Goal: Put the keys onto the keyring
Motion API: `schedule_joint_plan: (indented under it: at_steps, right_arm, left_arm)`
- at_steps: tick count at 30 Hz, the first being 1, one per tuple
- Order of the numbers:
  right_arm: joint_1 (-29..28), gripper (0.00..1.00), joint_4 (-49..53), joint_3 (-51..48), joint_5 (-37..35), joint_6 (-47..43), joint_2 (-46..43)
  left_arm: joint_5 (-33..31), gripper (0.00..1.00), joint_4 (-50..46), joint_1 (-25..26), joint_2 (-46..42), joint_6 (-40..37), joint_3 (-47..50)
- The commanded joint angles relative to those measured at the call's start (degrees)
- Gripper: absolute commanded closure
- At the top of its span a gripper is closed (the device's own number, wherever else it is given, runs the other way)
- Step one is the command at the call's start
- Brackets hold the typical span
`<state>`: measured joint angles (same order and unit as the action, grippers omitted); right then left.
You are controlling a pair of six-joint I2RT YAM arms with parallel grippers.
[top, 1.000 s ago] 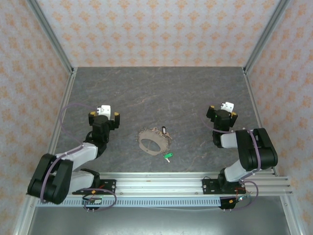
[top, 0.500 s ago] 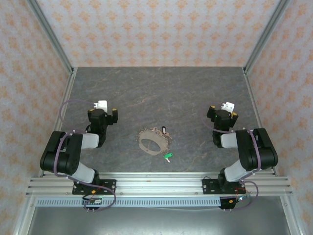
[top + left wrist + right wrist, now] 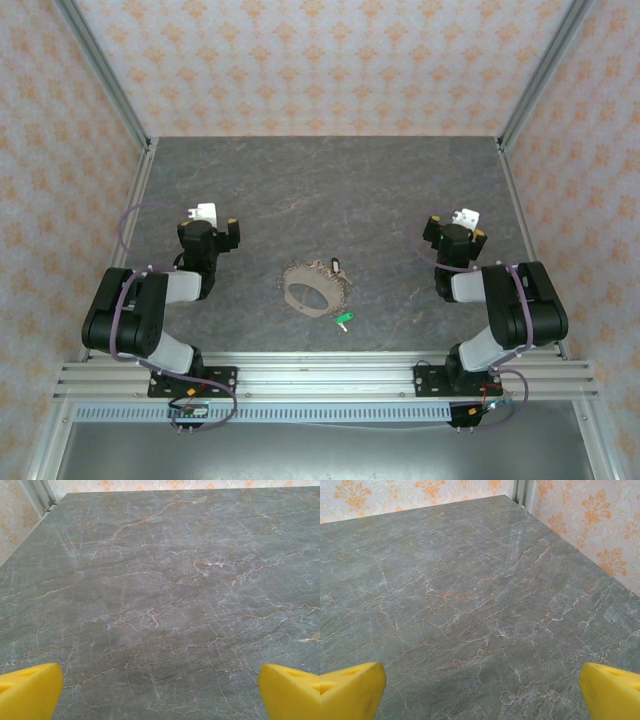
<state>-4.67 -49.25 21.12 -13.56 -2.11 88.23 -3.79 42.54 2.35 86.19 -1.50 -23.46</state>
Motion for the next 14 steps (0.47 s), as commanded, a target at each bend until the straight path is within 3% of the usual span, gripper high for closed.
schedule_joint_plan:
  at_steps: [1,14]
  right_arm:
    - [0.45,0.01,-0.01,0.85,-1.04,0.94,-0.55]
    - [0.45,0.01,0.19,0.94,-0.94,0.97,-0.54]
  left_arm:
    - [-0.33,0.00,-0.03,0.11,-0.41,0.51,-0.97]
    - [-0.31,0.00,-0.05,0.07,-0.41,0.53,-0.97]
